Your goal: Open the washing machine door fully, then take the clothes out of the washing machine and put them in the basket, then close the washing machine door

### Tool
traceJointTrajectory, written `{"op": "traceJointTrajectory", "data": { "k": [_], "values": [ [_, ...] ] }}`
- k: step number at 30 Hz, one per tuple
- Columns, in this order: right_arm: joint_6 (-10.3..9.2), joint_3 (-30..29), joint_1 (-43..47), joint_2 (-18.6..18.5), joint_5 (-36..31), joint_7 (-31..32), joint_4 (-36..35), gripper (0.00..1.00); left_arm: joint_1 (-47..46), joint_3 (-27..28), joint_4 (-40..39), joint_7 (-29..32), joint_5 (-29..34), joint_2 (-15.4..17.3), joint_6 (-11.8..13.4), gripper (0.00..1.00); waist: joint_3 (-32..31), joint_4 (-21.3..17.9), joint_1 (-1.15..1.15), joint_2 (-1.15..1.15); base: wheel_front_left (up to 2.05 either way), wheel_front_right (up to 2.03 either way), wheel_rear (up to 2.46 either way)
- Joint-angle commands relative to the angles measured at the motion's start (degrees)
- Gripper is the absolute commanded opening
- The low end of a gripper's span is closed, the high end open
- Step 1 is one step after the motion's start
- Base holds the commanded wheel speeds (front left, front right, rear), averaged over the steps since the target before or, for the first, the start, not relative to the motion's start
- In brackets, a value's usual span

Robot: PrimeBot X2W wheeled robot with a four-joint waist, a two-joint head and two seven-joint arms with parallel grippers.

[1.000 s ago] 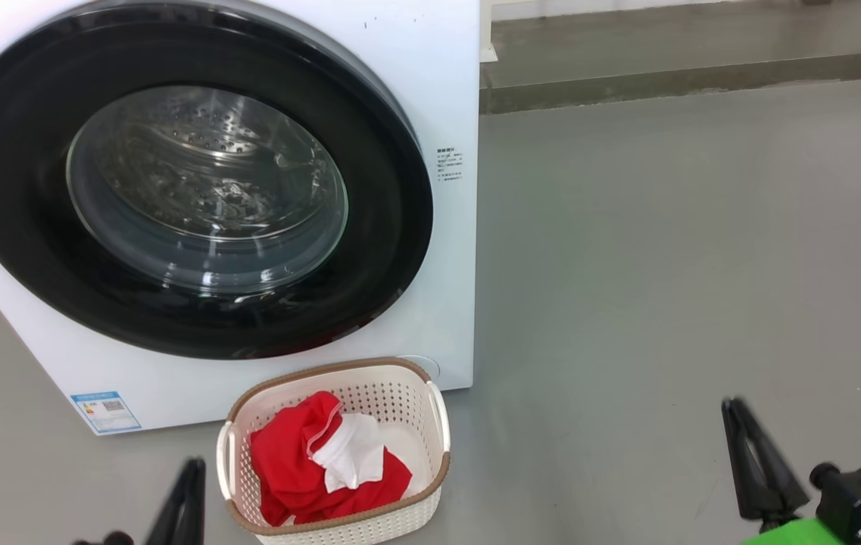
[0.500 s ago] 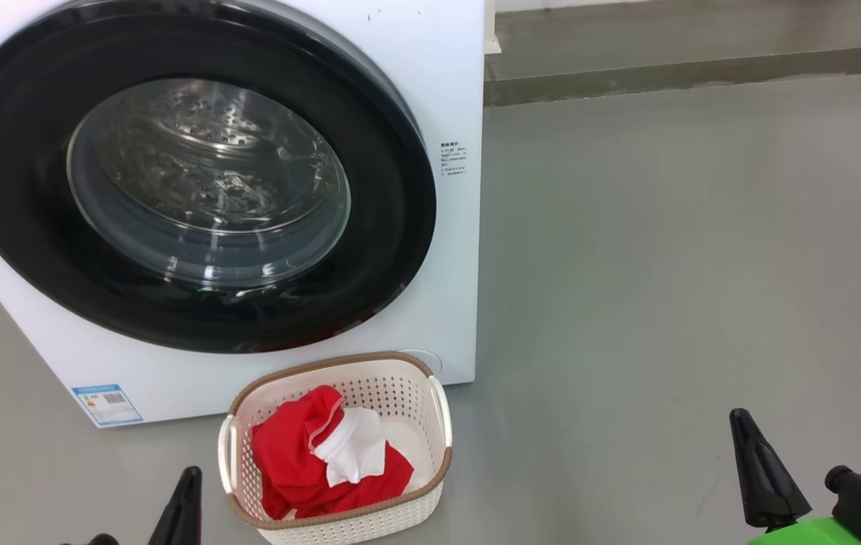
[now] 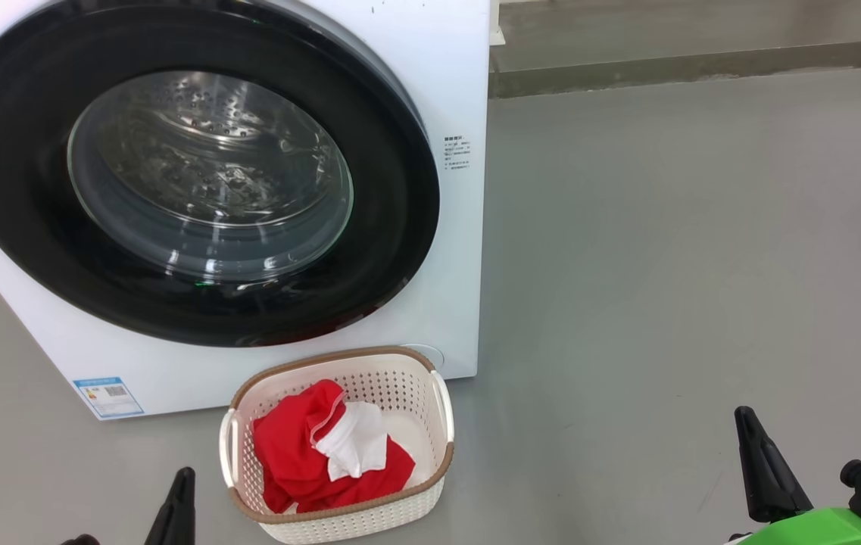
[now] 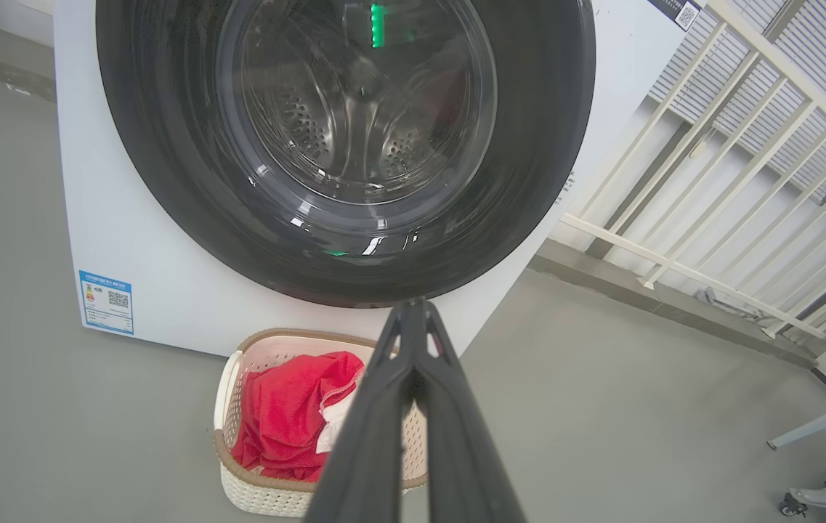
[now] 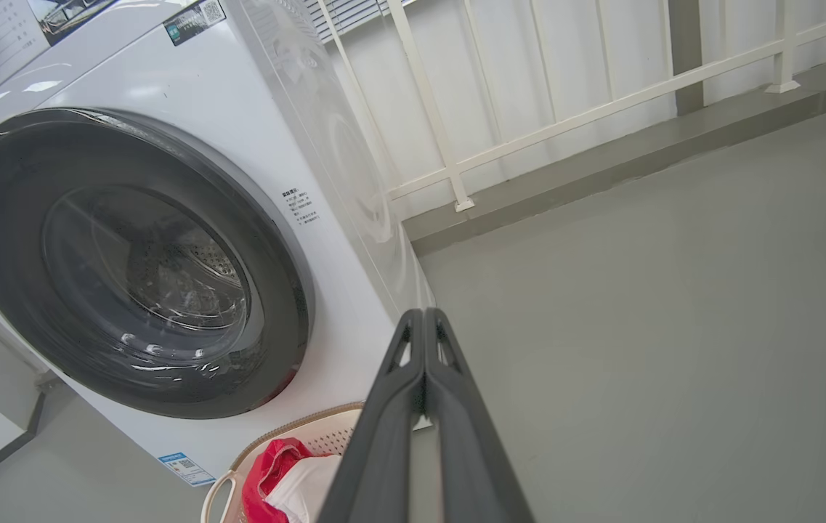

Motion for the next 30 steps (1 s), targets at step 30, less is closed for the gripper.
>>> {"op": "traceJointTrajectory", "data": {
  "k": [30],
  "values": [
    [-0.03, -0.57, -5.67, -0.96, 19.95, 5.07, 0.07, 0.00, -4.91, 2.26, -0.46, 5.19, -18.85, -0.21, -0.19, 0.00, 1.36, 0.75, -0.01, 0.00, 0.00, 0.00, 0.00]
  ]
}}
